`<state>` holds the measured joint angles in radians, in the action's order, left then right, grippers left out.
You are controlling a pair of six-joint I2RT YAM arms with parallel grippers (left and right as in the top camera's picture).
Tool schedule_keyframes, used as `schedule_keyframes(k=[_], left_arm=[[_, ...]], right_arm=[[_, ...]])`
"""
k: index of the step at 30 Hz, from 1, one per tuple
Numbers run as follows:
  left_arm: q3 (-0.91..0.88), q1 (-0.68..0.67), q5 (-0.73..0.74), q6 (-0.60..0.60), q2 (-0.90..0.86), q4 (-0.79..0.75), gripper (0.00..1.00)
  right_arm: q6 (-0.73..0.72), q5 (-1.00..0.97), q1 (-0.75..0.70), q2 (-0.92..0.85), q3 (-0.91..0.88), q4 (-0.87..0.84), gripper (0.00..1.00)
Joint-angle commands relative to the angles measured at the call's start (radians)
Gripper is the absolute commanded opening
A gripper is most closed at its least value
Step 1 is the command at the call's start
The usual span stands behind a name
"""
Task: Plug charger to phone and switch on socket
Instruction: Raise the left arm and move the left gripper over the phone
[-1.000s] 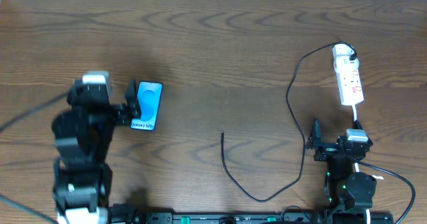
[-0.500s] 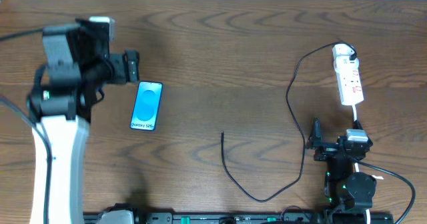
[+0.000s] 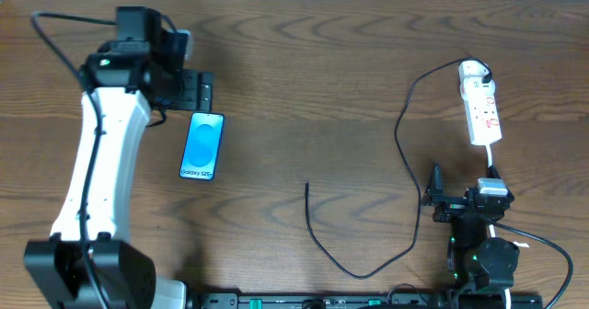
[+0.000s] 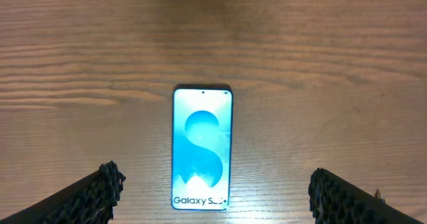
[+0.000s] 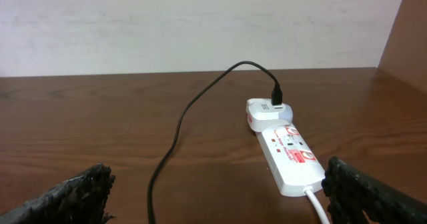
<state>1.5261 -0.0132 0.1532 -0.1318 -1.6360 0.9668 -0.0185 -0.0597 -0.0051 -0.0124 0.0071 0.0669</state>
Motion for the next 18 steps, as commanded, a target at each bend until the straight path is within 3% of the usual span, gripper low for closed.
schedule_keyframes(k=[1,10,12,13,14,15,16,18], left_arm=[[0.015,-0.017,-0.035,-0.006,-0.025,0.005,0.92],[0.015,-0.016,-0.034,-0.006,-0.042,0.002,0.91],[0.015,-0.016,-0.034,-0.006,-0.042,0.000,0.48],[0.015,-0.016,-0.034,-0.006,-0.042,0.000,0.33],[0.015,-0.016,-0.034,-0.006,-0.042,0.000,0.26],[0.015,-0.016,-0.034,-0.006,-0.042,0.000,0.26],[0.015,-0.016,-0.034,-0.006,-0.042,0.001,0.40],[0.015,-0.016,-0.034,-0.005,-0.042,0.001,0.98]], right_arm=[[-0.011,-0.001,0.007,0.007,-0.002,0.003,0.99],[-0.011,-0.001,0.007,0.007,-0.002,0.003,0.99],[-0.011,-0.001,0.007,0.007,-0.002,0.003,0.99],[-0.011,-0.001,0.007,0.007,-0.002,0.003,0.99],[-0.011,-0.001,0.007,0.007,-0.002,0.003,0.99],[-0.011,-0.001,0.007,0.007,-0.002,0.003,0.99],[-0.011,-0.001,0.007,0.007,-0.002,0.003,0.99],[-0.011,-0.001,0.007,0.007,-0.002,0.003,0.99]])
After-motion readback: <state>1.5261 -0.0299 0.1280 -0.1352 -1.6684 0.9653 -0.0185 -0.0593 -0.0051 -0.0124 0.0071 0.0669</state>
